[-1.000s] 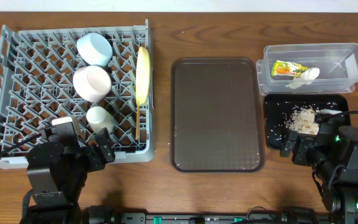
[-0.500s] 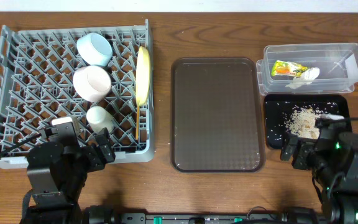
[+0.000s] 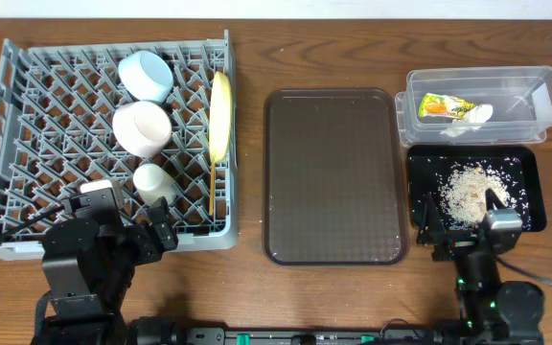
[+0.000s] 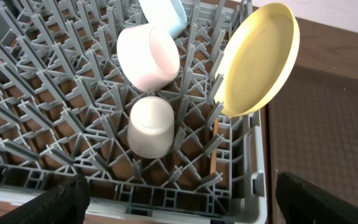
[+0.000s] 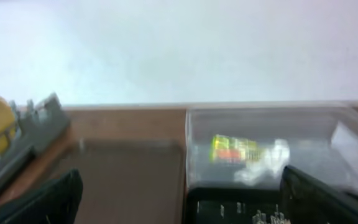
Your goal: Sort waste into correct bins and load items into the dishwasher rack
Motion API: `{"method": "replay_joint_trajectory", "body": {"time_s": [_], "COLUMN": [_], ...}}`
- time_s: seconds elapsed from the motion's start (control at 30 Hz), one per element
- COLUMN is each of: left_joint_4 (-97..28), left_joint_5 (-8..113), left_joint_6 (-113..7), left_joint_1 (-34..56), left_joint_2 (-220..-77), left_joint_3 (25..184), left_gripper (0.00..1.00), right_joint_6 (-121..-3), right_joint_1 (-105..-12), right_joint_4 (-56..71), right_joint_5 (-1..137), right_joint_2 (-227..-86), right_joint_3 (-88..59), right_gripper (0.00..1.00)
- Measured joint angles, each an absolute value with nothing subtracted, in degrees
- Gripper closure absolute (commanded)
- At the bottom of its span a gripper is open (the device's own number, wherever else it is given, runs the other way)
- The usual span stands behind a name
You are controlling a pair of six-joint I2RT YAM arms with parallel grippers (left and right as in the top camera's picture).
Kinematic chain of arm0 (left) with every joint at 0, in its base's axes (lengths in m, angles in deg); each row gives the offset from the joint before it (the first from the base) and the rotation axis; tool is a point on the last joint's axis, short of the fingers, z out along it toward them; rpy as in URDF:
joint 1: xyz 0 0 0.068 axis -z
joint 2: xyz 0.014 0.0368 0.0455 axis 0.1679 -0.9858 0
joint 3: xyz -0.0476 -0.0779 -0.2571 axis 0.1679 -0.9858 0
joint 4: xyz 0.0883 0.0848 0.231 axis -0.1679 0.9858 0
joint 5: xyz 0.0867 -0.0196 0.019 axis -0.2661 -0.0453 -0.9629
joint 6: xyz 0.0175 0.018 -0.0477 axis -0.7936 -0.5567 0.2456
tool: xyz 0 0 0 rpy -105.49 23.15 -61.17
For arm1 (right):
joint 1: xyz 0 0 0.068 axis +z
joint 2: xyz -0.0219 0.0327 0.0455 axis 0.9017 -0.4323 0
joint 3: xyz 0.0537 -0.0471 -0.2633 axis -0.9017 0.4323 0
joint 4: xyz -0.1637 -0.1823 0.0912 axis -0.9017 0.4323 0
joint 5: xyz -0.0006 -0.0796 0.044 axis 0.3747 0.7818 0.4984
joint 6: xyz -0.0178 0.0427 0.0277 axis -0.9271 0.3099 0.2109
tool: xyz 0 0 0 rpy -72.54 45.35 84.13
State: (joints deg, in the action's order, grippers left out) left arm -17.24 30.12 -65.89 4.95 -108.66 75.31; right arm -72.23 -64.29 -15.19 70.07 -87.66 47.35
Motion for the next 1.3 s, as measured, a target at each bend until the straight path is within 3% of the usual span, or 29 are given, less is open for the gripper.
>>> {"method": "replay_joint_trajectory", "body": {"time_s": [0.17,0.33,1.3], "left_joint_4": [-17.2,-17.2,-17.2], "left_joint_5": [30.1,30.1,30.1], "left_joint_6": [-65.9,-65.9,-65.9], "left_joint_1": [5.0,5.0,5.5], "left_joint_2": [-108.7,-108.7,-108.7], "left_joint_3": [75.3,75.3,75.3], "left_gripper": [0.04,0.04,0.03], "right_joint_6": [-72.2,-72.2,-72.2], "right_joint_1": [-64.3,-64.3,-64.3], "right_joint_4": [-28.2,-21.3,-21.4], "right_joint_5": [70.6,71.7,72.2], "right_joint_2": [-86.6,-86.5,-86.8], "right_joint_3": [55.8,58.9,58.8], "right_gripper": [0.01,0.01,0.01]}}
